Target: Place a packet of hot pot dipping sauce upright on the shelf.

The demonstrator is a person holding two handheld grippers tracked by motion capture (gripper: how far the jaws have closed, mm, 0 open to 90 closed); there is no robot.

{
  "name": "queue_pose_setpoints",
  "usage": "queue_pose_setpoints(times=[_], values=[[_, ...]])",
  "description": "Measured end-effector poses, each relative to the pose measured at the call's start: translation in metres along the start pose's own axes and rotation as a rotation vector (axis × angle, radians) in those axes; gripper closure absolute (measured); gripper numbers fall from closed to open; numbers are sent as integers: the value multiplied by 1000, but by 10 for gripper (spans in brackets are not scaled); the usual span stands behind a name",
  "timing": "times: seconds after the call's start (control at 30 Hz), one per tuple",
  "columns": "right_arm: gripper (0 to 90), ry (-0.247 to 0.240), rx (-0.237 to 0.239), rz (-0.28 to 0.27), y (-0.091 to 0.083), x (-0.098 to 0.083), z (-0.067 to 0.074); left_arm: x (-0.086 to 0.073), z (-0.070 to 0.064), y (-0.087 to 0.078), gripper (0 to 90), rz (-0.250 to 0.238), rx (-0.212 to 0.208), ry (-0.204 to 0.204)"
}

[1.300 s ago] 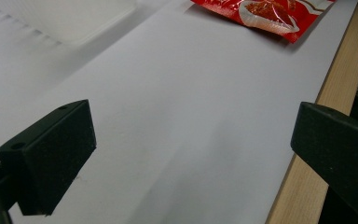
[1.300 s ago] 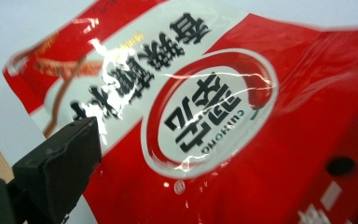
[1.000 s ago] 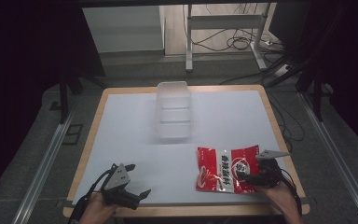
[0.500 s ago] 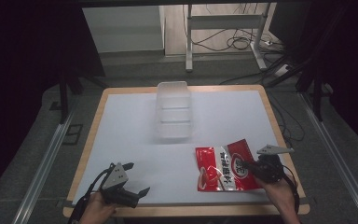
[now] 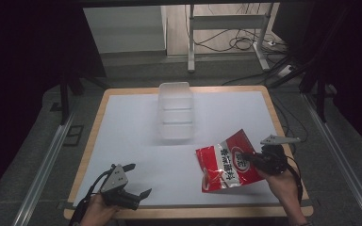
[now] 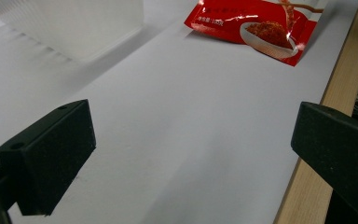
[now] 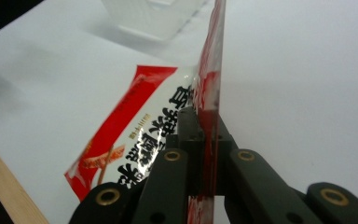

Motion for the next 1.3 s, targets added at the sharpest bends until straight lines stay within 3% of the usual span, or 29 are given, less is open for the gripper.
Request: queue_pose_setpoints(times=[0.27,0.73,0.93,1.13,1.3], values=[[876,4,14,-24,-7,18,1,1,0,-1,0,-23,-23,-5],[877,-55,25,-45,-21,63,11,2,0,-2,0,-49,-40,-3],[879,-102,29,-42,-24,83,18,2,0,-2,0,-46,-43,0],[880,-137,6,-42,-25,96,20,2,0,-2,0,-34,-45,-9],[880,-144,-32,-47,-26,104,12,2,1,-2,0,-33,-43,-11]])
Point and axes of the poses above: each handheld gripper's, and its own axes: y roughly forward along the jaws, x roughly out of its top, z roughly to its left, the point moved 4 cm from there along y, roughly forward along the jaws, and after that the axes turned 6 degrees about -y, right-handed, at the moved point
